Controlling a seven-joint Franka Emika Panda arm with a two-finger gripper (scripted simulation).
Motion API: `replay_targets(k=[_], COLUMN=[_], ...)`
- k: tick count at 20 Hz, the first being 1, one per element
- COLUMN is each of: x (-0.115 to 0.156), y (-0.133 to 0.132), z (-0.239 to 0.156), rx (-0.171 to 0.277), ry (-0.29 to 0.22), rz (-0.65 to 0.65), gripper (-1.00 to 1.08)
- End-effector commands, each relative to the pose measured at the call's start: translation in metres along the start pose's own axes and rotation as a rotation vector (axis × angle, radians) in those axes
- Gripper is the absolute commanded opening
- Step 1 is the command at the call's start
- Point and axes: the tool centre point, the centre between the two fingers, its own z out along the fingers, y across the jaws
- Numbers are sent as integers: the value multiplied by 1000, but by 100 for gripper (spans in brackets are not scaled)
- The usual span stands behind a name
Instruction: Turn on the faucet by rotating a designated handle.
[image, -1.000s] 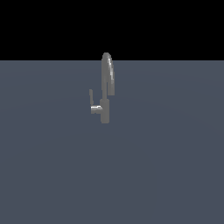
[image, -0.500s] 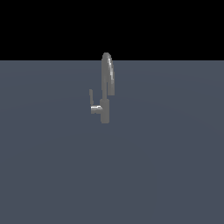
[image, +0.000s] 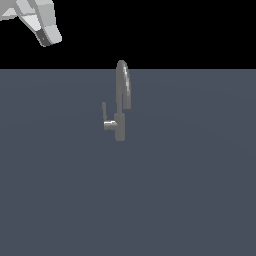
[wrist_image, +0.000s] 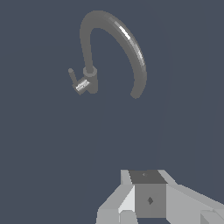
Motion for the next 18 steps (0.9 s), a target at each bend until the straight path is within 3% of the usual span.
replay_targets(k=[1,18], x=[1,18], y=[-10,-63], z=[10,65], rx=[-8,-61], ry=[19,124], rz=[35,231], gripper=[-100,-100])
